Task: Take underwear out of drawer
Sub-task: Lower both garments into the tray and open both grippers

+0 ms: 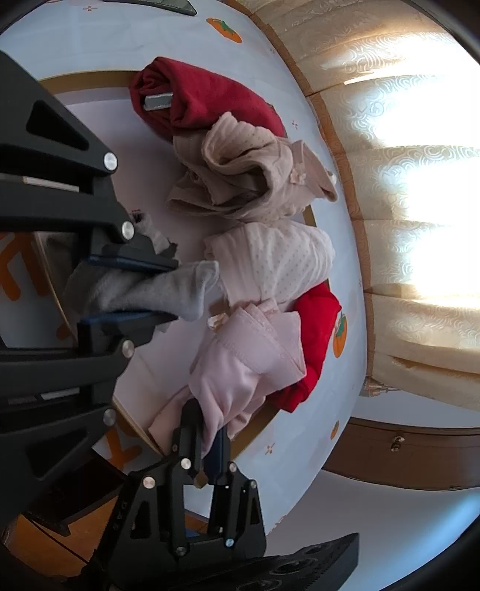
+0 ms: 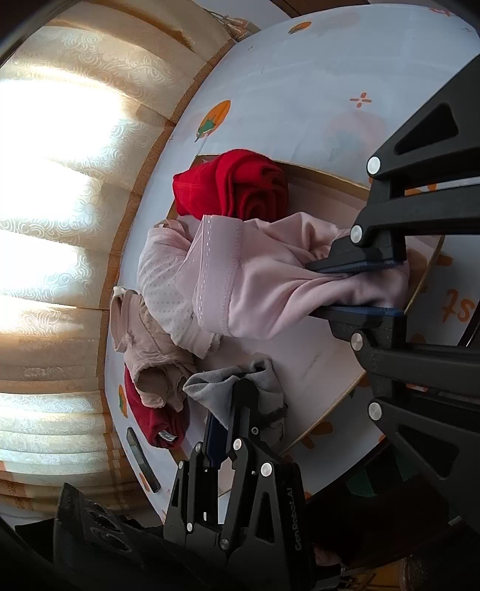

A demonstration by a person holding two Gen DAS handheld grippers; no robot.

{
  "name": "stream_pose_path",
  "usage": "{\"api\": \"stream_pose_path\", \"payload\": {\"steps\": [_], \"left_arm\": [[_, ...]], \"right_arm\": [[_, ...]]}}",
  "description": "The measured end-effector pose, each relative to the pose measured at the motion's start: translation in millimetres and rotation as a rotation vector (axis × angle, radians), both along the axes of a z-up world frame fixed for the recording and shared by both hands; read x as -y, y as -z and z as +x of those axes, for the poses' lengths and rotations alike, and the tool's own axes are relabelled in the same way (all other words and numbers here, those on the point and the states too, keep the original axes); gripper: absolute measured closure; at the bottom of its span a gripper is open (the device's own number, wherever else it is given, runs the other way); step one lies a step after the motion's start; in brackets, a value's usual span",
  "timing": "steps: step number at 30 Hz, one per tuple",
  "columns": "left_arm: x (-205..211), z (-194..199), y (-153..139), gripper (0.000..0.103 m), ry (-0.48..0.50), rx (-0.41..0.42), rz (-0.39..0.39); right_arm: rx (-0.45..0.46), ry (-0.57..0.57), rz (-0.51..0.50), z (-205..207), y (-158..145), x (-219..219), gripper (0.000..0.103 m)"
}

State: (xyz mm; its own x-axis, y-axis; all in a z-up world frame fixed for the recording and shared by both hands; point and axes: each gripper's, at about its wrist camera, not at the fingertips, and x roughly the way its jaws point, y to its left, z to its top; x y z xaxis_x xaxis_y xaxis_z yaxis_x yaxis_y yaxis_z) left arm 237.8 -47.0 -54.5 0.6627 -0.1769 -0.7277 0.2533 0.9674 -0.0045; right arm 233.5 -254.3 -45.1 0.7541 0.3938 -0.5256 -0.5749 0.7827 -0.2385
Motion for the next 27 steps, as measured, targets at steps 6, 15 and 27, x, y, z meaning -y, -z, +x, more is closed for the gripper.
{"api": "stream_pose_path", "payload": {"steps": [6,15,27], "left_arm": [[0,0,-1,0.082,-0.001,0.005,0.008],[5,-5,-4,0.07,0.012,0.025,0.034],[7,-8,-3,0.047,0.009,0.042,0.041]], "right_arm": [[0.008,0.002,0.029,-3,1,2,0.085],[0.016,0.005,0.051,-6,2,5,0.085],[0.027,0.006,0.085,-11,1,10,0.062]]}}
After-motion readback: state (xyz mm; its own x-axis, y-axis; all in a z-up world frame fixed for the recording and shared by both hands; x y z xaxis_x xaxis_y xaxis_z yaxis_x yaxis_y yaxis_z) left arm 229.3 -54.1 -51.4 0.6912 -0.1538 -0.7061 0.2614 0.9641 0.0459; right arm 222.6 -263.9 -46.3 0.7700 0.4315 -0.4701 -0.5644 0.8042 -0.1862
